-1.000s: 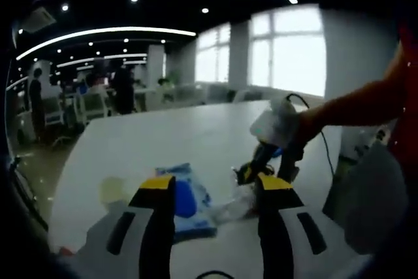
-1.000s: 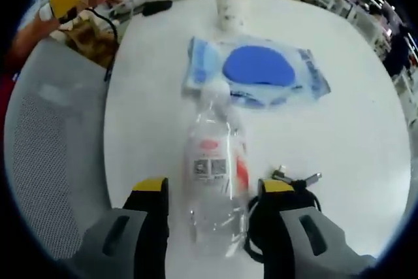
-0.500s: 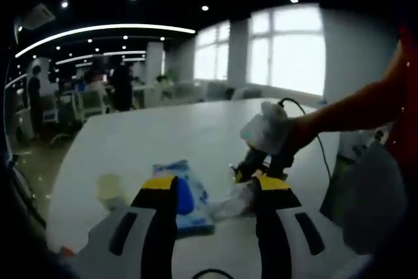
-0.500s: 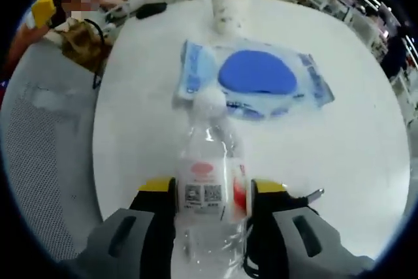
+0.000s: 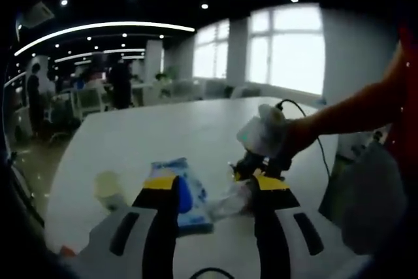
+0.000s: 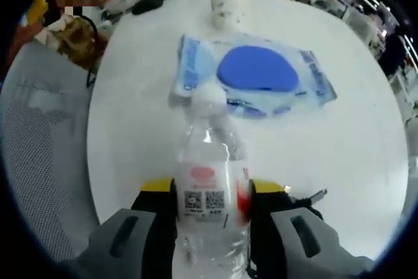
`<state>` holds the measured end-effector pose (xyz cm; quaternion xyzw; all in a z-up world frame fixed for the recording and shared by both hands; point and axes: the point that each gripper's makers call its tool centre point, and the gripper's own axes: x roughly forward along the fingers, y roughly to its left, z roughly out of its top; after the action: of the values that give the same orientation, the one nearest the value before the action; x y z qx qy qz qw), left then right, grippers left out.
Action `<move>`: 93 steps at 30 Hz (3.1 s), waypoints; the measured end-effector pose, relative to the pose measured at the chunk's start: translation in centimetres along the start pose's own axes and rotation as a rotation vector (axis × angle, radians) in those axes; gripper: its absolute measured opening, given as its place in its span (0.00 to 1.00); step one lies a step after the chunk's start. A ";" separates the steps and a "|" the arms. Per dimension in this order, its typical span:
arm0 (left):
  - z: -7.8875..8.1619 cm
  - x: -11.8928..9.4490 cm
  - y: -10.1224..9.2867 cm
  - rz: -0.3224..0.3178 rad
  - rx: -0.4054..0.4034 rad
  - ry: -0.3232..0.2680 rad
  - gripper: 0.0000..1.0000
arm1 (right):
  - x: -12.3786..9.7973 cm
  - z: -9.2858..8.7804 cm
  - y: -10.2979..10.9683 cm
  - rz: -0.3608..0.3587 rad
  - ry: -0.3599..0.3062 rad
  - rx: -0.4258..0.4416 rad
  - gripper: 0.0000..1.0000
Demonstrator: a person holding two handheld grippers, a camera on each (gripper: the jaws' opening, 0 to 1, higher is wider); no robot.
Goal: Arrange the tabletop items into an orderly group along one side of the table until the central work area is clear of visible clutter.
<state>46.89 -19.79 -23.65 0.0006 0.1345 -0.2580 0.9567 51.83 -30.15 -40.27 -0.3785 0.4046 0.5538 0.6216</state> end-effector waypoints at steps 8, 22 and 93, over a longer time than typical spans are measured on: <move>-0.2 0.1 0.0 -0.007 -0.003 0.008 0.40 | -0.1 0.0 -0.2 -0.008 -0.010 0.001 0.42; -0.5 0.3 -0.4 -0.021 0.004 0.028 0.38 | -0.8 0.1 -0.9 -0.034 -0.131 0.071 0.38; 9.3 -0.1 -9.0 -0.692 -0.239 -0.152 0.41 | -25.8 18.0 8.1 0.379 -1.149 0.089 0.38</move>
<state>44.82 -28.19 -14.02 -0.1758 0.0845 -0.5480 0.8134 43.79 -22.65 -9.67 0.0861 0.0876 0.7531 0.6463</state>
